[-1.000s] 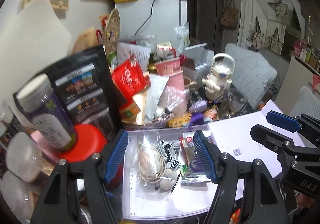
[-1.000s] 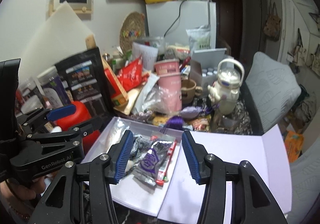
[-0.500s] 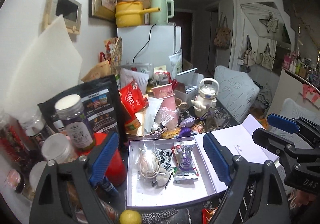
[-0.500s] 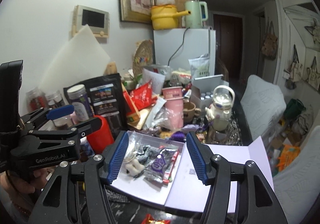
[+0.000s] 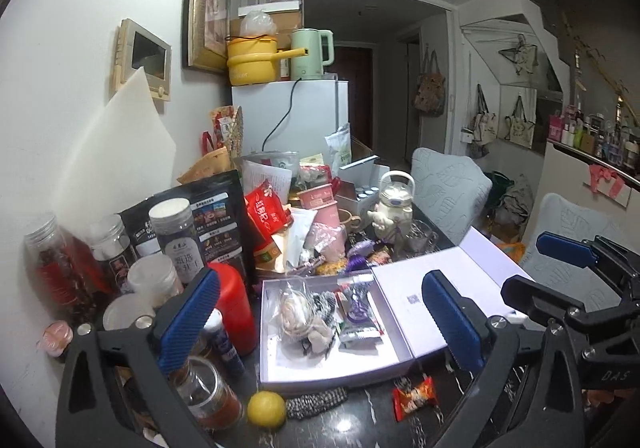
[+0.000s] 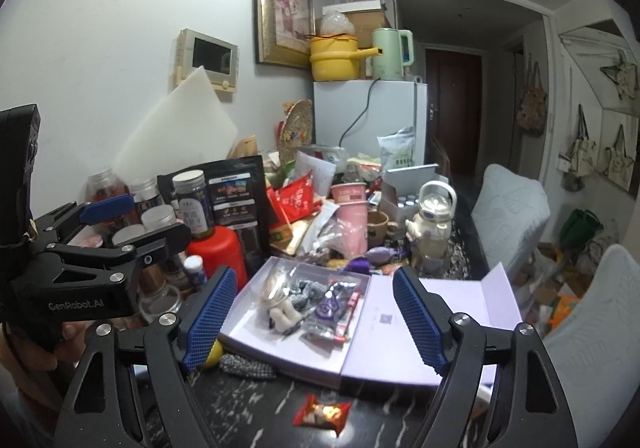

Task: Organize soft objects
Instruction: 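Withdraw both grippers from the box toward the table items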

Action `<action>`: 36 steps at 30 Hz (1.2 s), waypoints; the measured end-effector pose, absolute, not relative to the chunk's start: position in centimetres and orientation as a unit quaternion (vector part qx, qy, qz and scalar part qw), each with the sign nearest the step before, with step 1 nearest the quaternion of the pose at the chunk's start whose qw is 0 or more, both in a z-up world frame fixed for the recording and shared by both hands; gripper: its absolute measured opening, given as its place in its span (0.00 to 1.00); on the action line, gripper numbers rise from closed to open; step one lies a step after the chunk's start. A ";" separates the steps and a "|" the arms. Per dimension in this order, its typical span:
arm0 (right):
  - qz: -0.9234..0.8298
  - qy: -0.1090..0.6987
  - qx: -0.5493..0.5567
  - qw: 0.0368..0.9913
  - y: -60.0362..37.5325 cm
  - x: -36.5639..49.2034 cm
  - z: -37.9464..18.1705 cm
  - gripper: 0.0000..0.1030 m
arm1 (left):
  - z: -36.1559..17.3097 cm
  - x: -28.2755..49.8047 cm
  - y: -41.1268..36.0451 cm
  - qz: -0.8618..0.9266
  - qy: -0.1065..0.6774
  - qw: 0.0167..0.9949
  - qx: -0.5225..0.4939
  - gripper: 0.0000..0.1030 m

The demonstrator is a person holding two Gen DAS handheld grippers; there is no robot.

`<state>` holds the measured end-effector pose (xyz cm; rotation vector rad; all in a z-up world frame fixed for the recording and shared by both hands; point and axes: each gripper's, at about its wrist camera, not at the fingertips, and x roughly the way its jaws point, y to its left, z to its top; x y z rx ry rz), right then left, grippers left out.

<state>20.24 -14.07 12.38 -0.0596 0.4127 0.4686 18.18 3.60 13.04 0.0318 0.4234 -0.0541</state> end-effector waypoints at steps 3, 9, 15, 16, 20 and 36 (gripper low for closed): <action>0.228 0.204 -0.027 0.952 -14.4 18.8 11.8 0.79 | 12.4 17.1 3.4 -0.033 0.213 0.976 0.017 1.00; 0.221 0.223 -0.019 0.949 -14.7 16.5 9.4 0.80 | 9.6 15.0 3.1 -0.054 0.238 0.970 0.000 1.00; 0.216 0.261 -0.019 0.941 -14.3 15.4 6.0 0.80 | 5.8 14.4 3.2 -0.065 0.282 0.957 -0.004 0.99; 0.216 0.267 -0.019 0.939 -14.3 15.2 5.5 0.80 | 5.1 14.4 3.3 -0.067 0.291 0.954 -0.009 0.99; 0.218 0.287 -0.015 0.933 -14.0 14.9 3.1 0.80 | 3.1 14.0 3.9 -0.067 0.312 0.948 -0.021 0.99; 0.213 0.353 -0.005 0.911 -13.1 16.1 -4.2 0.79 | -4.3 15.4 6.1 -0.062 0.377 0.922 -0.056 0.99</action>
